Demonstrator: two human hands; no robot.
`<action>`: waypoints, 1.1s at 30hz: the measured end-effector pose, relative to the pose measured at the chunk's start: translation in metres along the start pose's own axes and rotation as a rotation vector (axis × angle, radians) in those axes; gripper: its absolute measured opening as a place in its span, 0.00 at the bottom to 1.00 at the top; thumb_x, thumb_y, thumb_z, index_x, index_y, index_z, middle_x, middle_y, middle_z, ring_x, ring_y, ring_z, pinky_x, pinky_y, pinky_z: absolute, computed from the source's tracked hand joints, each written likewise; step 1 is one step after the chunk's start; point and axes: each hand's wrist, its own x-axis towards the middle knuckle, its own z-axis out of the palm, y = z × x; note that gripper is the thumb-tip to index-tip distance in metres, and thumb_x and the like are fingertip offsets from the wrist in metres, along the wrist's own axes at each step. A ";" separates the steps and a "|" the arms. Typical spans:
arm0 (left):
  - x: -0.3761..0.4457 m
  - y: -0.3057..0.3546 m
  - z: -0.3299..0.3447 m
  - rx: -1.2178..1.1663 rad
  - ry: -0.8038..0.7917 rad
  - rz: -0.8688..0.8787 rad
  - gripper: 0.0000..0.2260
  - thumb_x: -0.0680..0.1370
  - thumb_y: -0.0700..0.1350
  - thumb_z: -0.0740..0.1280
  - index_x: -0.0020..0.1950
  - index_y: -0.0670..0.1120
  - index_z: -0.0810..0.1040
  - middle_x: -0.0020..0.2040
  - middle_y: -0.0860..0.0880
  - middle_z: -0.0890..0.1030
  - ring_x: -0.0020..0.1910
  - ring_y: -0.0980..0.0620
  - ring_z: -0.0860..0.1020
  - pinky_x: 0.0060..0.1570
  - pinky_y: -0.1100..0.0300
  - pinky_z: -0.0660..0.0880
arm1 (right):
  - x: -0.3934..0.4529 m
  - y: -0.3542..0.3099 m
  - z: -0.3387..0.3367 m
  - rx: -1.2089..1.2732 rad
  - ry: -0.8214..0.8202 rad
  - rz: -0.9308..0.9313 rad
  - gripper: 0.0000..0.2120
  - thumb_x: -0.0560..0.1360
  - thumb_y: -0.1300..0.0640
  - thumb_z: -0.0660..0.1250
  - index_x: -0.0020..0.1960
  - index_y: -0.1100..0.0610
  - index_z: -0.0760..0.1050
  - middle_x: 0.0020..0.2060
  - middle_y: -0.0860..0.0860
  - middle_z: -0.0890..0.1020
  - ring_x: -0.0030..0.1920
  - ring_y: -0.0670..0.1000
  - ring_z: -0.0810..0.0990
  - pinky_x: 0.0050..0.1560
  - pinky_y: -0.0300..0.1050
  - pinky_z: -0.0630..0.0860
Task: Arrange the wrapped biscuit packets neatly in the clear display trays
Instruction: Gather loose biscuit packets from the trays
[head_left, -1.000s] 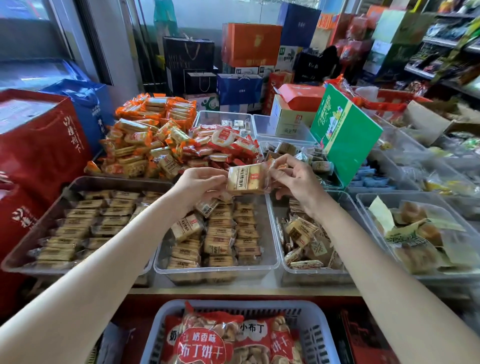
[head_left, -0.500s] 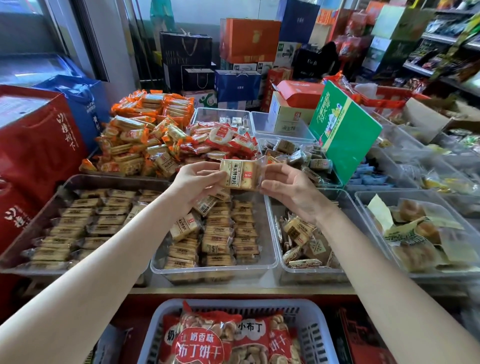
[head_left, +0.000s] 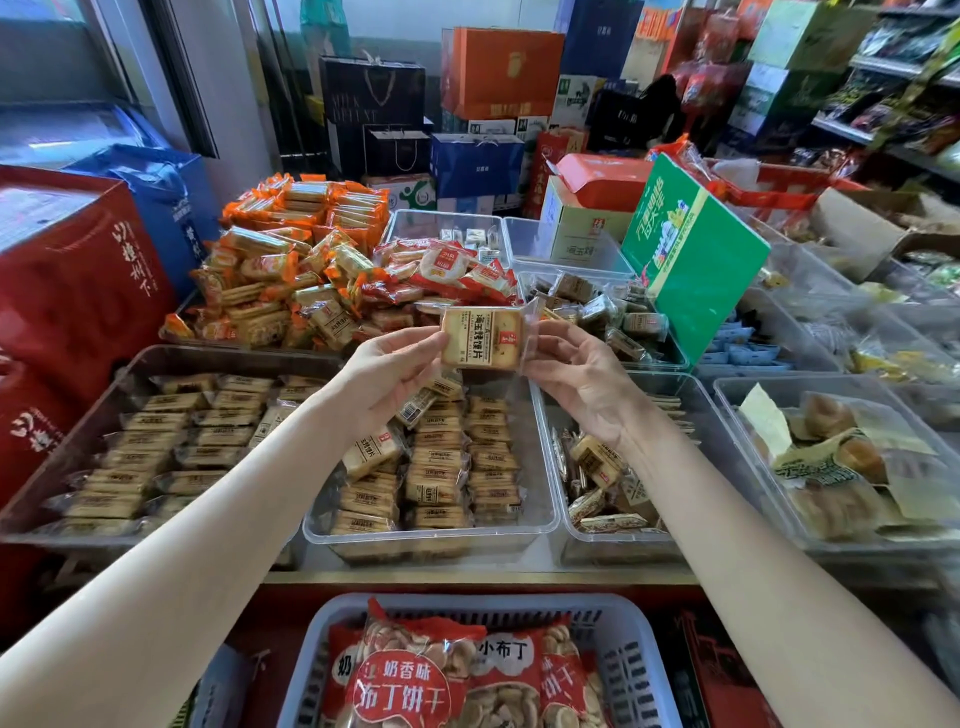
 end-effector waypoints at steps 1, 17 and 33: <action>0.001 -0.001 0.000 -0.007 0.005 0.002 0.06 0.71 0.39 0.68 0.47 0.42 0.81 0.40 0.46 0.85 0.34 0.58 0.81 0.35 0.70 0.78 | 0.000 0.000 -0.001 -0.006 0.027 -0.003 0.17 0.68 0.76 0.64 0.51 0.60 0.74 0.42 0.54 0.81 0.42 0.50 0.82 0.49 0.42 0.81; 0.004 -0.005 -0.005 0.161 0.159 0.108 0.05 0.76 0.35 0.65 0.41 0.41 0.75 0.34 0.49 0.84 0.32 0.56 0.82 0.37 0.66 0.80 | -0.004 0.004 -0.003 -0.025 0.051 0.123 0.04 0.75 0.68 0.64 0.48 0.63 0.75 0.38 0.54 0.83 0.38 0.49 0.84 0.42 0.39 0.81; 0.014 -0.042 -0.027 0.727 0.087 0.156 0.06 0.74 0.37 0.69 0.39 0.43 0.75 0.37 0.49 0.82 0.33 0.58 0.79 0.36 0.67 0.76 | 0.008 0.029 -0.027 -0.999 0.174 0.117 0.14 0.70 0.57 0.74 0.54 0.53 0.74 0.54 0.50 0.78 0.51 0.52 0.80 0.54 0.50 0.78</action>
